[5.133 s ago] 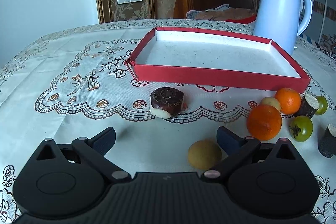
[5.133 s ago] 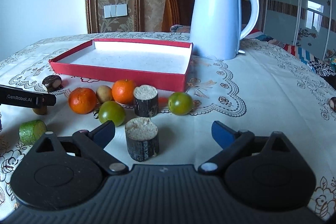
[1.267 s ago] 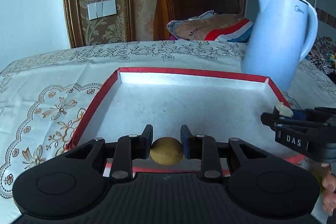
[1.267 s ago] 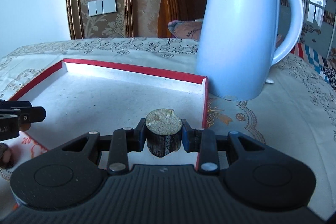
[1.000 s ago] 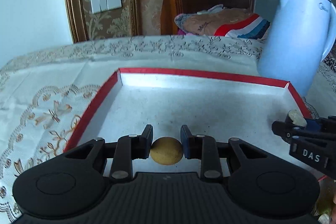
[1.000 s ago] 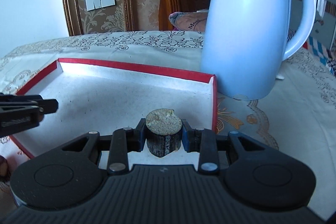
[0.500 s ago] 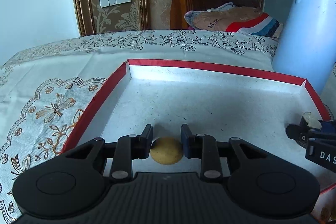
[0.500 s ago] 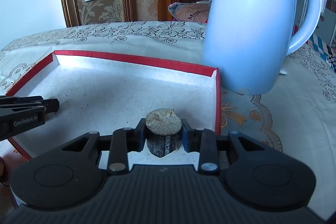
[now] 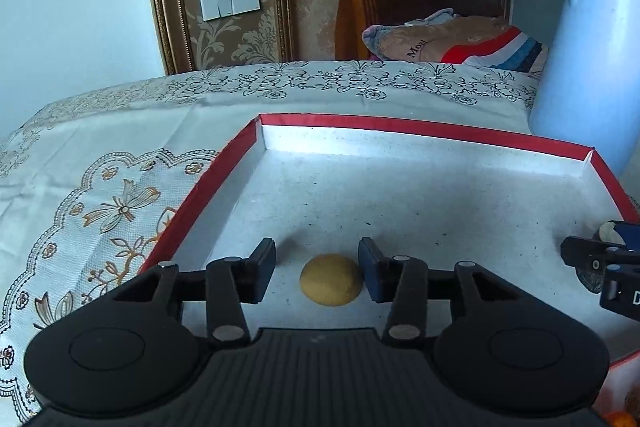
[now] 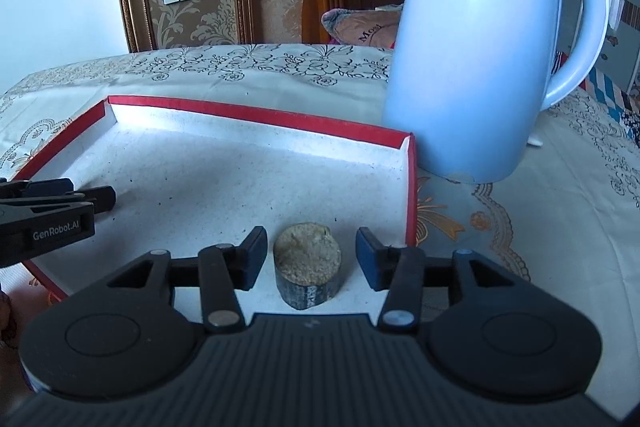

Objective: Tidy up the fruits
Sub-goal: 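Open both grippers to drop the kiwi and wooden cylinder into the tray, then withdraw both grippers from the tray toward the remaining fruits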

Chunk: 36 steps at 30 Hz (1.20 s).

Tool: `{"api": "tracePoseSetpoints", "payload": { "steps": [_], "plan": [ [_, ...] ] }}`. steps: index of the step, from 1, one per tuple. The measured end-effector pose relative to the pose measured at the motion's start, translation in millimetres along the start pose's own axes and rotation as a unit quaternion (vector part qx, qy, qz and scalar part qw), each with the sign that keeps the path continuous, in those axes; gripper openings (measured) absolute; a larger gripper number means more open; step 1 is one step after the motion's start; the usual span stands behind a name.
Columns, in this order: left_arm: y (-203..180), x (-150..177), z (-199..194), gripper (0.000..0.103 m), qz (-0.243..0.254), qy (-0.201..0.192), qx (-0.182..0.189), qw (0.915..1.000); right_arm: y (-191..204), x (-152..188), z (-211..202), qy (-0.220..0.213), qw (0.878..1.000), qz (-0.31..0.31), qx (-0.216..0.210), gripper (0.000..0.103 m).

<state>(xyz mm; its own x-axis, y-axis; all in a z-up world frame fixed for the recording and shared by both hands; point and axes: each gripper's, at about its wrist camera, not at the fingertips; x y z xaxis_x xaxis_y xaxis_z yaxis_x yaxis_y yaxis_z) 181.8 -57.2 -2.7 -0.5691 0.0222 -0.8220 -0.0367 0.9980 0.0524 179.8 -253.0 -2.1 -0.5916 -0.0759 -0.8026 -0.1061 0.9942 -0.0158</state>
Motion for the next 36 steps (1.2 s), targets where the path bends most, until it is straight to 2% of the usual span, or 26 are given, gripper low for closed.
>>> {"api": "tracePoseSetpoints", "payload": {
  "steps": [4, 8, 10, 12, 18, 20, 28, 29, 33, 36],
  "plan": [
    [7, 5, -6, 0.045, -0.007, 0.003, 0.003, 1.0000, 0, 3, -6, -0.008, 1.000, 0.000, 0.001, 0.046],
    [11, 13, -15, 0.054, -0.001, 0.000, -0.006, 1.0000, -2, 5, -11, -0.013, 1.000, -0.001, 0.002, 0.046],
    [11, 16, -21, 0.054, 0.005, 0.000, -0.003, 1.0000, -2, 7, -12, -0.014, 1.000, -0.002, 0.005, 0.047],
    [12, 20, -26, 0.054, 0.007, 0.001, 0.001, 1.0000, -4, 7, -13, -0.013, 1.000, 0.002, 0.002, 0.051],
    [6, 28, -40, 0.054, 0.035, 0.003, 0.006, 0.9994, -2, 12, -20, -0.017, 1.000, 0.000, -0.002, 0.052],
    [7, 29, -44, 0.054, 0.029, 0.007, 0.010, 0.9995, -3, 14, -22, -0.017, 1.000, 0.001, -0.003, 0.056],
    [10, 34, -54, 0.054, 0.024, 0.023, 0.030, 0.9990, -3, 21, -33, -0.022, 1.000, 0.004, -0.008, 0.058],
    [10, 35, -56, 0.054, 0.019, 0.023, 0.030, 0.9991, -4, 22, -36, -0.025, 1.000, 0.008, -0.010, 0.062],
    [8, 38, -60, 0.055, 0.024, -0.003, -0.010, 0.9996, -7, 23, -48, -0.047, 0.999, 0.016, -0.012, 0.063],
    [5, 40, -68, 0.055, 0.032, -0.024, -0.015, 0.9991, -9, 25, -54, -0.055, 0.998, 0.021, -0.015, 0.063]
  ]
}}
Point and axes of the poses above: each gripper's, at about its wrist camera, not at the fingertips, and z roughly the way its jaws point, y to its left, x to its underside, and after that the axes turned 4 degrees about -y, right-handed
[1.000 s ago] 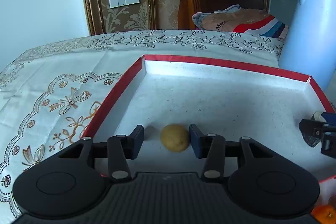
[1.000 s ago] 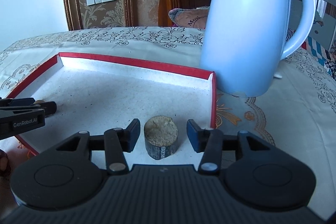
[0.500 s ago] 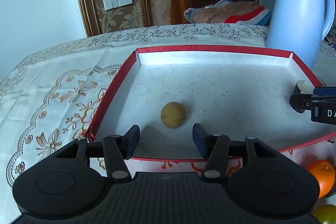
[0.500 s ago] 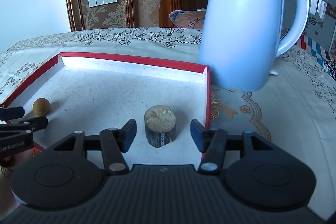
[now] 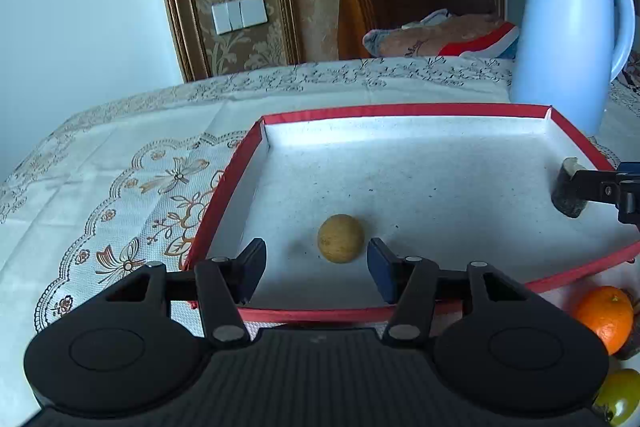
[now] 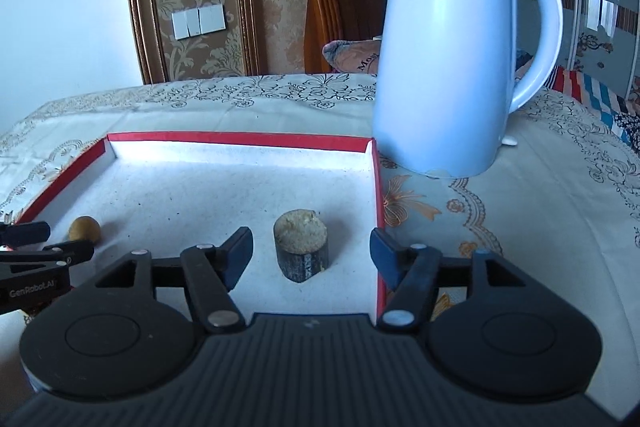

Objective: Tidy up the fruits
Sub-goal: 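Withdraw both grippers from the tray toward the remaining fruits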

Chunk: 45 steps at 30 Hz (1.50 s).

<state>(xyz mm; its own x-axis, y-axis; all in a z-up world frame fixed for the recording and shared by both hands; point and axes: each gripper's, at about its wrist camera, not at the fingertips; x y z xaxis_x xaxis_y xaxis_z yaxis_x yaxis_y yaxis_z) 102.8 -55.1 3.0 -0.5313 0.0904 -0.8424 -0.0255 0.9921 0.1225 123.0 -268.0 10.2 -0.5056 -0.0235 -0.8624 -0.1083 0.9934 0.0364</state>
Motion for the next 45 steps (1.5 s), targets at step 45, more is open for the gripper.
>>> {"api": "tracePoseSetpoints", "payload": {
  "steps": [45],
  "plan": [
    [14, 41, -80, 0.068, -0.036, -0.062, 0.044, 0.9965, -53, 61, -75, -0.029, 0.995, 0.090, 0.026, 0.081]
  ]
}}
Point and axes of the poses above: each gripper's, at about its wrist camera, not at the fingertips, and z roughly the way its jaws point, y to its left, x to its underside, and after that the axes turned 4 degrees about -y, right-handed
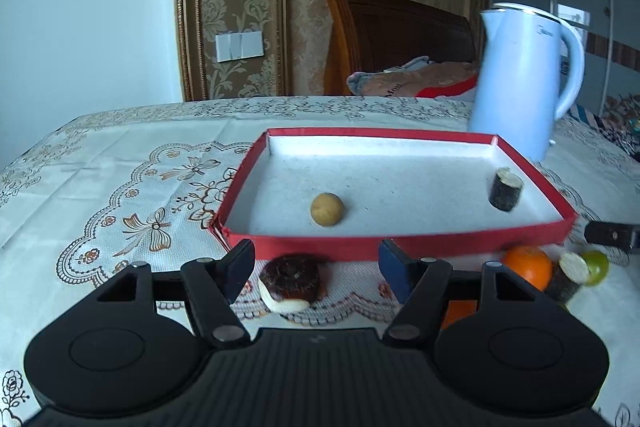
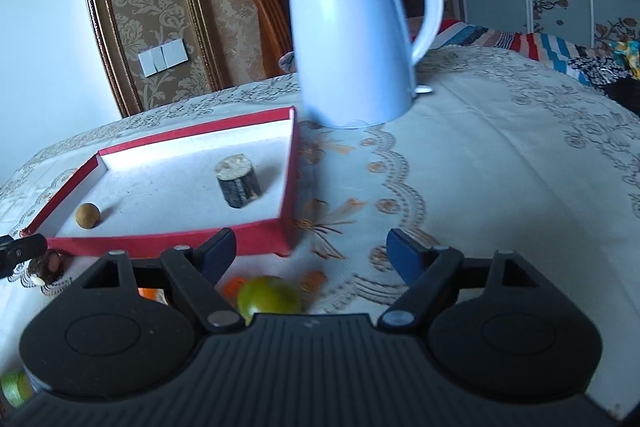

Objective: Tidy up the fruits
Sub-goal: 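Withdraw both grippers from the tray toward the remaining fruits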

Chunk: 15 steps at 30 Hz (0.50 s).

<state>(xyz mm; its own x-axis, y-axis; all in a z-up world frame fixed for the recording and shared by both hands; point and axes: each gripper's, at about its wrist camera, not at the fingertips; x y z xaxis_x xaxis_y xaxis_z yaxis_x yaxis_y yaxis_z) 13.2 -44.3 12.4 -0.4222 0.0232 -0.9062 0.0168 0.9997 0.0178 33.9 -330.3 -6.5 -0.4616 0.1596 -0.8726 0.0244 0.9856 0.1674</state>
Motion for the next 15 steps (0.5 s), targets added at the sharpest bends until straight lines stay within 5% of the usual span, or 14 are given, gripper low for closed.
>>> {"api": "tracePoseSetpoints", "payload": {
  "steps": [15],
  "plan": [
    [-12, 23, -28, 0.074, 0.032, 0.007, 0.054, 0.9980, -6, 16, -11, 0.003, 1.000, -0.004, 0.005, 0.090]
  ]
}}
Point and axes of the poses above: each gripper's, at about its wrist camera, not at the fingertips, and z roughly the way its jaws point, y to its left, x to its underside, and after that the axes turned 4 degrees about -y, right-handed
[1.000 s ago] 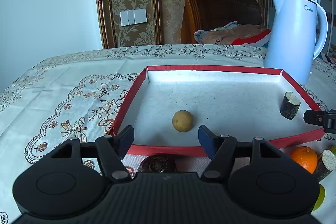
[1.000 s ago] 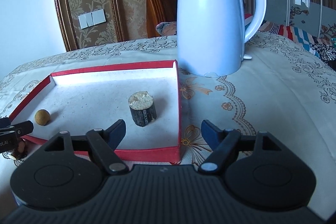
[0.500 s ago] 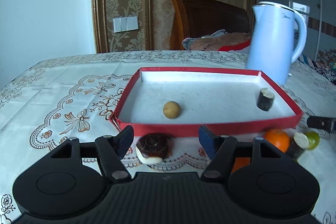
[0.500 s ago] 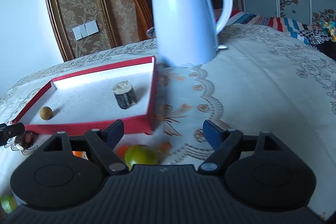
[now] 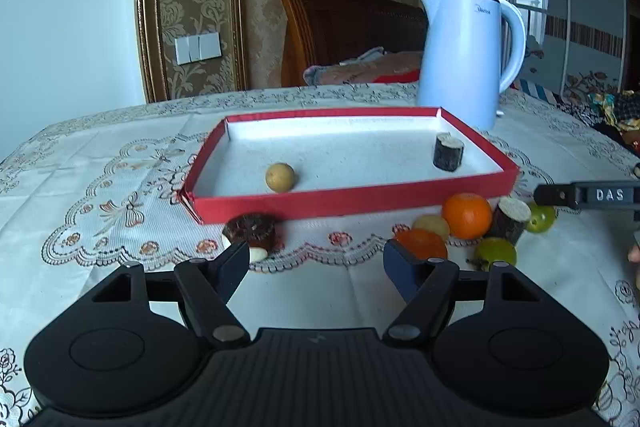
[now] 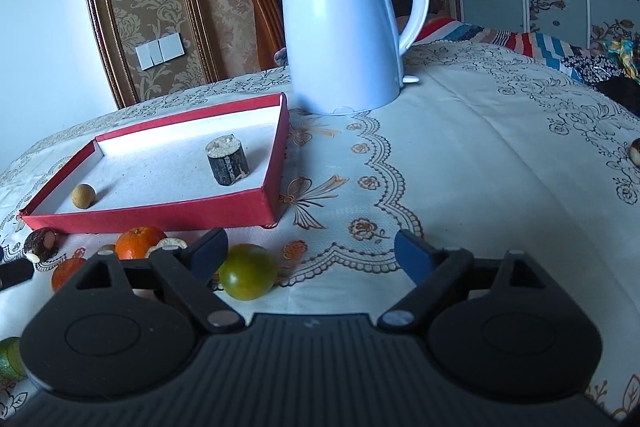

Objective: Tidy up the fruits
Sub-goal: 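Withdraw both grippers from the tray toward the remaining fruits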

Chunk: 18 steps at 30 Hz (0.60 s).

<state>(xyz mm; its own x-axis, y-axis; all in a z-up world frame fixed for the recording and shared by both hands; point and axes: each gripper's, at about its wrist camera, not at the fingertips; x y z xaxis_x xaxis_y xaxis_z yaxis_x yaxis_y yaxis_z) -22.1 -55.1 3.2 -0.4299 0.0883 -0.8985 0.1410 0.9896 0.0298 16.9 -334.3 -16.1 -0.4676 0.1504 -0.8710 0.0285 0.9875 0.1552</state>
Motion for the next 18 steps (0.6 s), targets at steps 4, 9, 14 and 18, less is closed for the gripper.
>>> {"api": "tracePoseSetpoints", "payload": {
  "steps": [4, 9, 14, 18],
  "plan": [
    [-2, 8, -5, 0.074, -0.003, 0.015, 0.009, 0.9999, -1, 0, 1, 0.004, 1.000, 0.003, 0.003, 0.095],
    [-16, 16, -8, 0.074, 0.029, 0.021, 0.011, 0.9993, -2, 0, 1, 0.004, 1.000, 0.005, 0.004, 0.095],
    [-19, 18, -10, 0.081, 0.040, 0.021, 0.019, 0.9988, -2, 0, 2, 0.005, 1.000, 0.006, 0.007, 0.098],
    [-23, 20, -11, 0.081, 0.048, 0.020, 0.027, 0.9983, -3, 0, 2, 0.006, 1.000, 0.008, 0.006, 0.098]
  ]
}}
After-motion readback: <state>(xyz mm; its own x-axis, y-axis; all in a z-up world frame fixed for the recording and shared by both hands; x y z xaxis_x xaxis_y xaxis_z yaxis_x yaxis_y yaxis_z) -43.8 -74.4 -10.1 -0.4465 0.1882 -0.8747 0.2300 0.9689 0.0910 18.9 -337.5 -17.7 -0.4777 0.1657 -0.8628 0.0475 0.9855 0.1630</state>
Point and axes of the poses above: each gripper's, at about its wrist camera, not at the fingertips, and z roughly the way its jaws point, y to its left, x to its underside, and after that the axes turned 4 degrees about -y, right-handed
